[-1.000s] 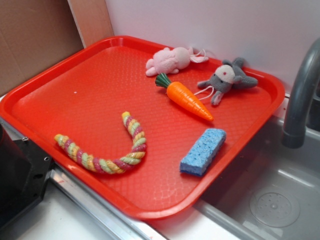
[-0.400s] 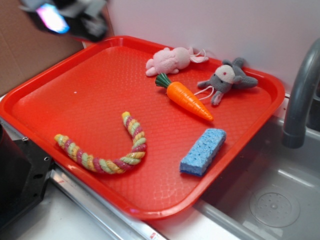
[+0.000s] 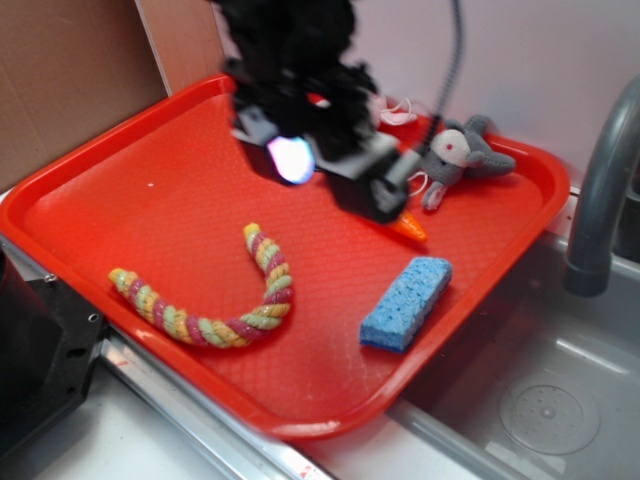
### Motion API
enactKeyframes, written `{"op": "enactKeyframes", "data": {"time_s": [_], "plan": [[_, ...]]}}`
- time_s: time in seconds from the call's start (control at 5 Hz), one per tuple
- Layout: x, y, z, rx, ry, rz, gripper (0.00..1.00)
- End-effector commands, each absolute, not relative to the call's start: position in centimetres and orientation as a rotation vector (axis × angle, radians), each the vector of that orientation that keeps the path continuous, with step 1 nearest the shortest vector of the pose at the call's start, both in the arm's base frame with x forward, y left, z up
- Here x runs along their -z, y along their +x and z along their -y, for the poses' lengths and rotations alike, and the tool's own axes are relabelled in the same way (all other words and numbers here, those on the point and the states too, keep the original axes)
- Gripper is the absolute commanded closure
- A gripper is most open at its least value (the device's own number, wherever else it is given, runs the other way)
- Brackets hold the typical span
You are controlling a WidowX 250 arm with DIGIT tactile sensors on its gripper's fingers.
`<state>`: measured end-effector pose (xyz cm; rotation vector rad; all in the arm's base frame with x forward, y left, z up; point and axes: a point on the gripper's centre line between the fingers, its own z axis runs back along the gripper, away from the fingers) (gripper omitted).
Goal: Grab the blue sponge.
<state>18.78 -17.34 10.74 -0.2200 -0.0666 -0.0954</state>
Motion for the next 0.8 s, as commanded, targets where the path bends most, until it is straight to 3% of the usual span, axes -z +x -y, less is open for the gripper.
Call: {"op": "enactKeyframes", "data": {"time_s": [0.0,0.6], "plan": [[-6.5,19.6,18.1,0.114,-0.188,0.041,0.00],[-2.8,20.8,18.1,0.071,-0.141,0.041,0.00]]}}
